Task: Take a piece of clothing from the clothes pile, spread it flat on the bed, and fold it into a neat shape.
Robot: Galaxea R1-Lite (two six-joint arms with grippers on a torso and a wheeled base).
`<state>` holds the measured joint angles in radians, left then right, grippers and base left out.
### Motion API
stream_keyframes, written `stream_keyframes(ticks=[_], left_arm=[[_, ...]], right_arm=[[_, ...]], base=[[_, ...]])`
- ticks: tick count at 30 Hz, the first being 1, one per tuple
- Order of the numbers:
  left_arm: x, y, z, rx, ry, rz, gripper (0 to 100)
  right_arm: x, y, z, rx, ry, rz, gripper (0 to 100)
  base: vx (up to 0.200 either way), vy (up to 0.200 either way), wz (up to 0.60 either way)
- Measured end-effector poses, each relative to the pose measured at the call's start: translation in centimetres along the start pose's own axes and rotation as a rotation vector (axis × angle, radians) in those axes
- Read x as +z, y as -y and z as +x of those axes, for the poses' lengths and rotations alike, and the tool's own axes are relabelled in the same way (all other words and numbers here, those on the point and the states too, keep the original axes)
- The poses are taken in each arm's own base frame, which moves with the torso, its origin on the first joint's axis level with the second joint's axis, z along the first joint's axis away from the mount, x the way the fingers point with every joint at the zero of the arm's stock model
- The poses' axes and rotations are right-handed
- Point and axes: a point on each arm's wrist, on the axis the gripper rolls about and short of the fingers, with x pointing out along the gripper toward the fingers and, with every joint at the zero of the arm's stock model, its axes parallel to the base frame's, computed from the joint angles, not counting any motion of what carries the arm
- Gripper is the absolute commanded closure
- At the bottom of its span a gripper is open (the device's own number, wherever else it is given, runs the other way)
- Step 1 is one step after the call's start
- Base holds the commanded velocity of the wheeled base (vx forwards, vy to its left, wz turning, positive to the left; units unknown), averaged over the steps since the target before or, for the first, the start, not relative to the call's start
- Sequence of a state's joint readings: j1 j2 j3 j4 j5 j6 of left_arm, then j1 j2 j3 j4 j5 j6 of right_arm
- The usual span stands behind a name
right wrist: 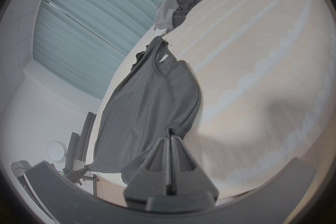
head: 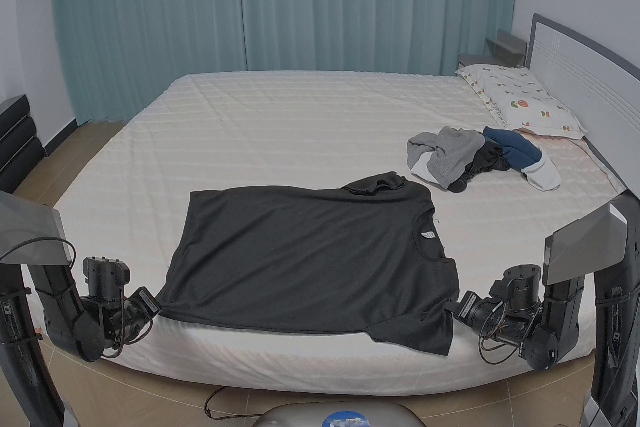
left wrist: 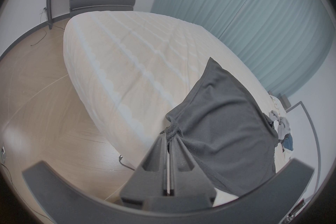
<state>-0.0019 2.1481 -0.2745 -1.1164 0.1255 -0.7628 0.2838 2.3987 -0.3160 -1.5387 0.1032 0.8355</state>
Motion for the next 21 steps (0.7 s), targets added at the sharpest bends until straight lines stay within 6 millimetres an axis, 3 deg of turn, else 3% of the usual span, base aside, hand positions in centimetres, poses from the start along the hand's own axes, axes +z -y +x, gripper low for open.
stream_keyframes(ticks=[5,21], left_arm=[[0.5,0.5,0.3,-0.018,0.019,-0.038,100],[2.2,2.4,2.4,-0.088,0.079,-0.179,100]], right_arm=[[0.9,0.0,1.2,-0.027,-0.006,-0.003,100],[7.8,-3.2,6.2,-0.02,0.073,0.015,100]], base=[[0.0,0.0,0.0],[0.0,0.0,0.0]])
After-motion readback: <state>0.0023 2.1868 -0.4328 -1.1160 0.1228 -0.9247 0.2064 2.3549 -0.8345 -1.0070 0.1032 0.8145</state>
